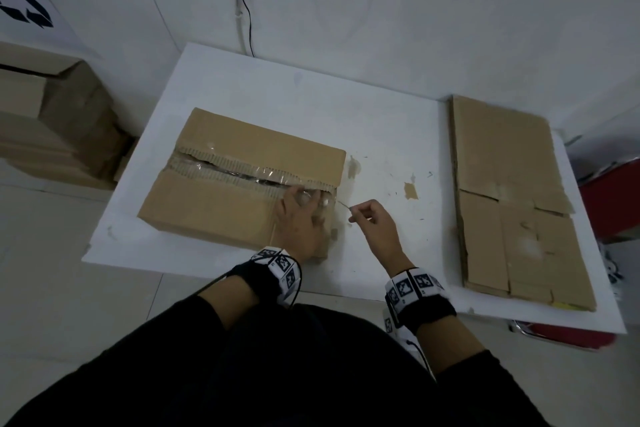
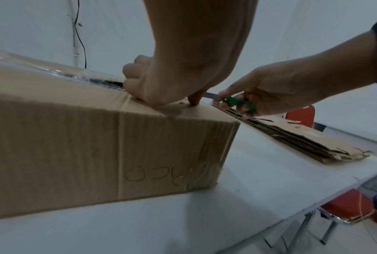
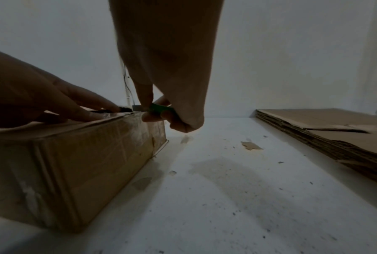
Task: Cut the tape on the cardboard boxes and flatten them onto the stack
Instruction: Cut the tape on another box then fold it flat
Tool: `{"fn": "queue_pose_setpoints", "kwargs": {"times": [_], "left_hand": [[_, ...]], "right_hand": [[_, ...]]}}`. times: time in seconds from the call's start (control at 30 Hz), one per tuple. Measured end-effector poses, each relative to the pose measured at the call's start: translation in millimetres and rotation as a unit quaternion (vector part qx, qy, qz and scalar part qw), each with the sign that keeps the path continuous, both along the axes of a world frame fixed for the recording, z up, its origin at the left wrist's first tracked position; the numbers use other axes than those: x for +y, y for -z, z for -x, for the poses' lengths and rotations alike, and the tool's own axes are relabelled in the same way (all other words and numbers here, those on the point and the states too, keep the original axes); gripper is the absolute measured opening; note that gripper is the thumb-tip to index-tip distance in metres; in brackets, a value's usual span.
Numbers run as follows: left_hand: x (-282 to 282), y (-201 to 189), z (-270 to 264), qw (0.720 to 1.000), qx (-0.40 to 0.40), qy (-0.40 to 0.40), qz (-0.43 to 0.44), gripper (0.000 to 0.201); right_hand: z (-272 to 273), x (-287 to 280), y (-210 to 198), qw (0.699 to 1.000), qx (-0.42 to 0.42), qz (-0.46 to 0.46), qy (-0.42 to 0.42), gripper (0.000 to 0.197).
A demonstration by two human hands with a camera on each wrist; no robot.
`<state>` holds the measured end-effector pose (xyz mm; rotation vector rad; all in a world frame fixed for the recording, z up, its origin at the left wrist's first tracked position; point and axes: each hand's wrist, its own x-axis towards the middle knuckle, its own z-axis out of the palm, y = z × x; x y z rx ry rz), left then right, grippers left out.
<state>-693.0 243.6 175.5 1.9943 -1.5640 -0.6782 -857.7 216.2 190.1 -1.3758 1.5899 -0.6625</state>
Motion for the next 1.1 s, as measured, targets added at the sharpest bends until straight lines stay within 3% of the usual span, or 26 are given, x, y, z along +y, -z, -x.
{"fn": "queue_pose_setpoints", "kwargs": {"times": [0.1, 0.47, 0.77, 1.1], "left_hand": [[5, 6, 1, 1.0, 0.027, -0.009, 0.008, 0.055], [7, 8, 2, 0.998, 0.057, -0.017, -0.002, 0.061], [6, 1, 3, 0.999, 0.003, 0.003, -0.046, 0.062], [9, 0, 6, 1.0, -0.026, 0.01, 0.0, 0.06]], "right_hand": [[-6, 2, 3, 0.999, 0.018, 0.036, -0.016, 0.005], [-19, 3, 9, 0.987, 0.063, 0.146, -0.009, 0.015], [-34, -7, 17, 0.982, 0.054, 0.181, -0.009, 0.02], [-29, -7, 17, 0.978, 0.076, 0.188, -0.043, 0.019]]}}
